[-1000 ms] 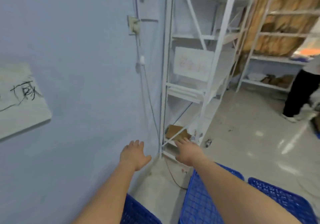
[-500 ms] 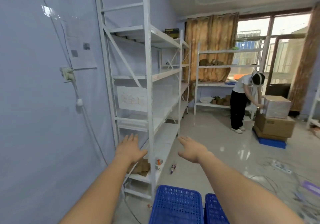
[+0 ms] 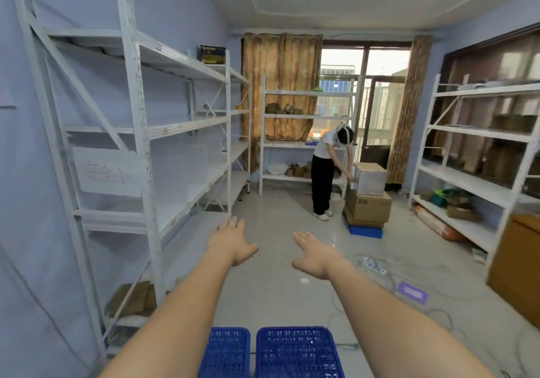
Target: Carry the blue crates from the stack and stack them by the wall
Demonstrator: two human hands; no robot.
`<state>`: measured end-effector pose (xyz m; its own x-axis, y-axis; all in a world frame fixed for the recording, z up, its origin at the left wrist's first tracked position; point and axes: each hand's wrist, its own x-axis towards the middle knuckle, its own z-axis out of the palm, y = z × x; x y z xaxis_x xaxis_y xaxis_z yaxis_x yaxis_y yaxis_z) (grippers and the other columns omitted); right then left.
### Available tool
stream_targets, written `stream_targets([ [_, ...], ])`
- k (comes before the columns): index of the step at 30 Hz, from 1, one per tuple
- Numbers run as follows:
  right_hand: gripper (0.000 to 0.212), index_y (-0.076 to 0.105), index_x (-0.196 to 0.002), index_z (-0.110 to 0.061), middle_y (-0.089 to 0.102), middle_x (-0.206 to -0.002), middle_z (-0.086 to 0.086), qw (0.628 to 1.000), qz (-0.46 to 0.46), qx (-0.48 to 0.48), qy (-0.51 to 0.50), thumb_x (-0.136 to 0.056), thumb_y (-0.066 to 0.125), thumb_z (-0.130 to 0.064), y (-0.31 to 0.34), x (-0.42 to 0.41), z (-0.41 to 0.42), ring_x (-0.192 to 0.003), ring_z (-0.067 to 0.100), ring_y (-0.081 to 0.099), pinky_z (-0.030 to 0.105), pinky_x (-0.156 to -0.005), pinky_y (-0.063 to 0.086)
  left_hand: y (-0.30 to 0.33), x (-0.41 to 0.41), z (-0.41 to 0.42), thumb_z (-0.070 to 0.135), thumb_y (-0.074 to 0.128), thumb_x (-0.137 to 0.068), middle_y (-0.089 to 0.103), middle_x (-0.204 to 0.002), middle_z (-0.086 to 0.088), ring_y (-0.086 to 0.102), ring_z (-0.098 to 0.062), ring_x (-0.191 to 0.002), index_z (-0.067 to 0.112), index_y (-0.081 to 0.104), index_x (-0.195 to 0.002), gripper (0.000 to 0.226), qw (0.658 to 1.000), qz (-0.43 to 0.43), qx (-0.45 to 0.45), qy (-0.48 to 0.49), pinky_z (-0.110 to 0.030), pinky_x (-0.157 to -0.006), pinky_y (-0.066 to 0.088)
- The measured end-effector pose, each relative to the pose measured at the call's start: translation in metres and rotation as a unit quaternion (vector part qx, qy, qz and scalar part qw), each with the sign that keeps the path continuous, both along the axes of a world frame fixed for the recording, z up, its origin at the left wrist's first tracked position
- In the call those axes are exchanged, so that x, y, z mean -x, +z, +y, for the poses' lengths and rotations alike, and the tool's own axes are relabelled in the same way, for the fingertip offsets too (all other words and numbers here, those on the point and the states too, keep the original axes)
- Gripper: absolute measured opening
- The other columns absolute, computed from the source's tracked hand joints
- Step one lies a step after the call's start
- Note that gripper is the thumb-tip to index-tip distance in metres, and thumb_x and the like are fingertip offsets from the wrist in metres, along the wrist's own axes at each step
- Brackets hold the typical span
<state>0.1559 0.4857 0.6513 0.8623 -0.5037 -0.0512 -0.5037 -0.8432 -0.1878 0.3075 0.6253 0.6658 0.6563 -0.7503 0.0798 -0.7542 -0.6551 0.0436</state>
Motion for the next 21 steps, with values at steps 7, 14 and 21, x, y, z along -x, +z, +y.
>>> stream_targets([
  [7,0.078,0.003,-0.153,-0.017,0.002,-0.162,-0.001,0.995,0.056,0.021,-0.080,-0.092,0.041,-0.046,-0.014,0.010,-0.072,-0.149,0.017,0.003,0.038,-0.116,0.019,-0.035,-0.022,-0.078,0.057,0.038,-0.090,0.006,-0.162,-0.007,0.005,-0.024,-0.150,0.014,0.009,-0.154,0.082,0.998,0.002,-0.047,-0.043,-0.039,-0.120,0.013],
  [14,0.080,0.004,-0.153,-0.019,0.001,-0.162,0.000,0.984,0.046,0.045,-0.165,-0.088,0.040,-0.049,-0.012,0.004,-0.135,-0.149,0.018,0.005,0.039,-0.116,0.023,-0.019,-0.065,-0.154,0.056,0.037,-0.090,0.008,-0.162,-0.008,0.005,-0.026,-0.149,0.013,0.011,-0.153,0.081,0.997,-0.010,-0.022,-0.073,-0.040,-0.119,0.012],
  [21,0.083,0.000,-0.153,-0.019,-0.001,-0.162,0.001,0.980,0.077,0.040,-0.177,-0.089,0.037,-0.055,-0.024,-0.001,-0.202,-0.149,0.018,0.002,0.043,-0.117,0.013,-0.058,-0.043,-0.227,0.052,0.041,-0.089,0.022,-0.157,-0.009,0.021,-0.026,-0.145,0.013,0.020,-0.151,0.076,0.990,0.020,-0.064,-0.123,-0.038,-0.115,0.021],
])
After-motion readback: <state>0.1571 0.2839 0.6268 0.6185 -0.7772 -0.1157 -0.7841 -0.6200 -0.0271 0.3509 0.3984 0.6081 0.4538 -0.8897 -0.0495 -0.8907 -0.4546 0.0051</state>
